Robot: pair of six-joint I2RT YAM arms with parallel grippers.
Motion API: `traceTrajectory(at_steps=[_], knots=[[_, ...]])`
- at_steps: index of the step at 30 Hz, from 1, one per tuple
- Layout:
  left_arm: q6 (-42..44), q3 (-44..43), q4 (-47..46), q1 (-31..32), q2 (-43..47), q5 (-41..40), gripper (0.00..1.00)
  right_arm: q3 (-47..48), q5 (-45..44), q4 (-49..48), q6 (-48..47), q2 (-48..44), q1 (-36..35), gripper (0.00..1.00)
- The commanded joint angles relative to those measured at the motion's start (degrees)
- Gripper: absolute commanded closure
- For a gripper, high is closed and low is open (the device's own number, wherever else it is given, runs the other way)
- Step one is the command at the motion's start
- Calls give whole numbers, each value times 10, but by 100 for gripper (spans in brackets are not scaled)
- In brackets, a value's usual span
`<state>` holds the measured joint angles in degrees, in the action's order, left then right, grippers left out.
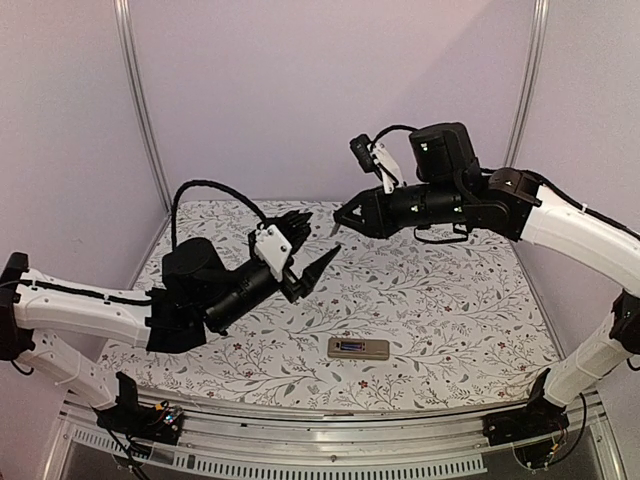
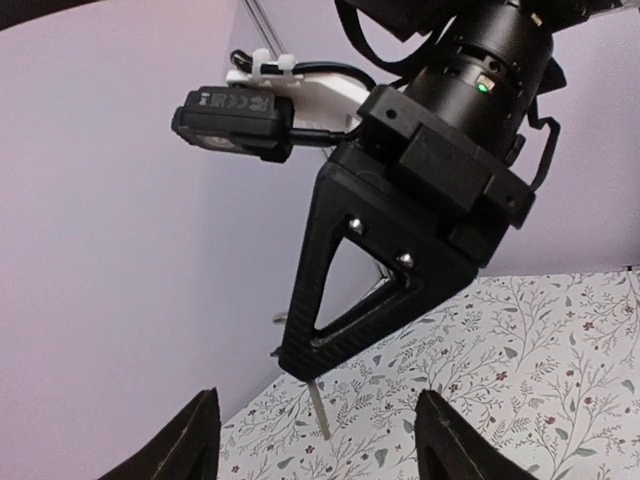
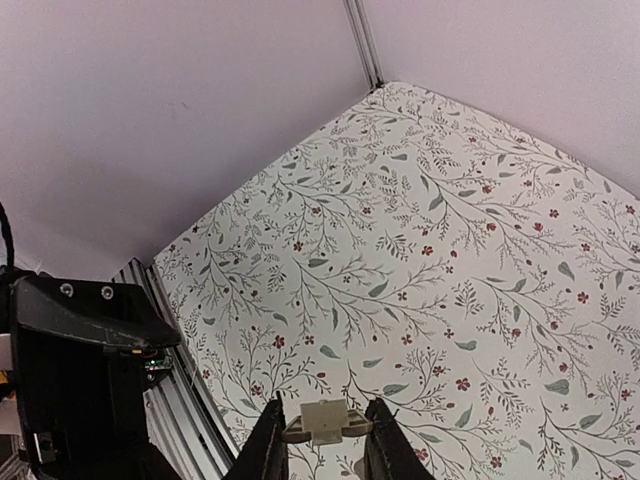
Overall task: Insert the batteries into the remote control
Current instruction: Pass from the left arm to the right, then pass from the right arm to the left
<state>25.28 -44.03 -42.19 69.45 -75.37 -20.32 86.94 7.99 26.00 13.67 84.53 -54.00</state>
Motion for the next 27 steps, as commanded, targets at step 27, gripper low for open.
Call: traceTrajectory(at_steps=[27], knots=[[-145, -67, 102, -34, -84, 0, 73, -23, -6, 43, 37, -2, -3, 100]])
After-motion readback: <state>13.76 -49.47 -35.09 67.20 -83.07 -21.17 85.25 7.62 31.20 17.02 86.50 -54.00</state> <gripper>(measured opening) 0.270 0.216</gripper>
